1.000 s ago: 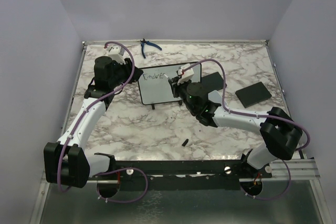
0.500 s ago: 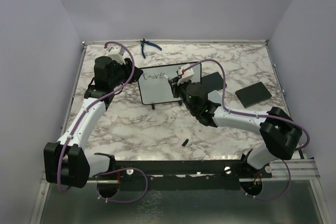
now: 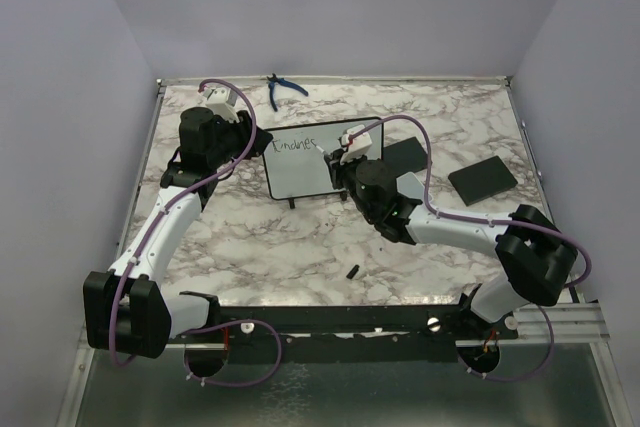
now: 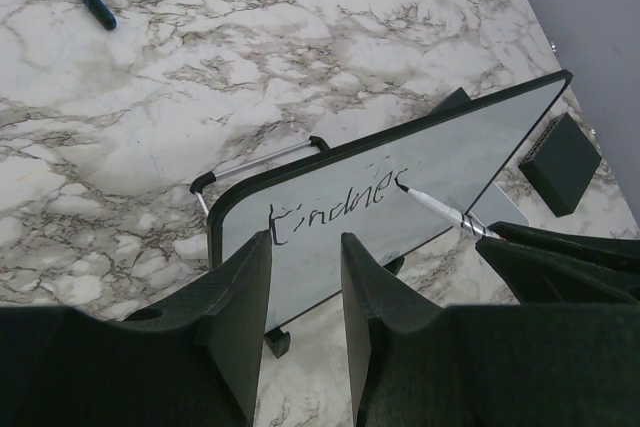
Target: Write a sentence on the whiteboard
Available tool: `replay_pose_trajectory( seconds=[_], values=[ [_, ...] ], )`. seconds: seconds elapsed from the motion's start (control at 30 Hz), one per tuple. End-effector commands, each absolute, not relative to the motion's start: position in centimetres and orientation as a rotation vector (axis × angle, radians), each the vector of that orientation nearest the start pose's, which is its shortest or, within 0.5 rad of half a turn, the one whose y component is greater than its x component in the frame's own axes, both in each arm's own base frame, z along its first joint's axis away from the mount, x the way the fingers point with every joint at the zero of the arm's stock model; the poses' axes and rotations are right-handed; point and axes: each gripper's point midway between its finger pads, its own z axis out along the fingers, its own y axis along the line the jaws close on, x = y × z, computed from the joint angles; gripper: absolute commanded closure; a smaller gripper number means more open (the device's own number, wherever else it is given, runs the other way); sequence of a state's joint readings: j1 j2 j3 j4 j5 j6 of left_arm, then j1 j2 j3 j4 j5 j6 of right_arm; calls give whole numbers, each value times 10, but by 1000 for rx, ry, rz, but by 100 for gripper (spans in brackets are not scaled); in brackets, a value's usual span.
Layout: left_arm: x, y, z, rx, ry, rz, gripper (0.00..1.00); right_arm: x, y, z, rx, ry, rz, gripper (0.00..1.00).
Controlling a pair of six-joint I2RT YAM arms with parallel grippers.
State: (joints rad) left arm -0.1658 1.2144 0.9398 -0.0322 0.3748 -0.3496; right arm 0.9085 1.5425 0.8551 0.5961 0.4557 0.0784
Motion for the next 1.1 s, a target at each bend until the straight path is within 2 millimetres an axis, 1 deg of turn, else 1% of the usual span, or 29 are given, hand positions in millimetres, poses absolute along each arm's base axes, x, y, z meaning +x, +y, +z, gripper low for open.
replay_pose_trajectory(
  seconds=[0.0,0.2,0.6,0.73,0.87,0.97,1.07],
  values=[
    [367,-143,251,119,1890,-705,65,348,314,201,-321,1650,334,100],
    [367,-143,251,121,1891,-705,65,348,327,199,-362,1655,370,100],
    [367,-143,252,121,1888,-704,65,348,334,201,-388,1646,394,100],
    [367,-143,252,121,1889,-705,65,345,332,206,-385,1632,401,100],
    [367,-143,252,120,1889,-703,65,336,328,215,-397,1596,436,100],
    [367,-143,251,121,1889,-706,65,333,320,221,-380,1579,429,100],
    [367,-143,252,120,1888,-705,65,336,313,227,-348,1568,401,100]
  ],
)
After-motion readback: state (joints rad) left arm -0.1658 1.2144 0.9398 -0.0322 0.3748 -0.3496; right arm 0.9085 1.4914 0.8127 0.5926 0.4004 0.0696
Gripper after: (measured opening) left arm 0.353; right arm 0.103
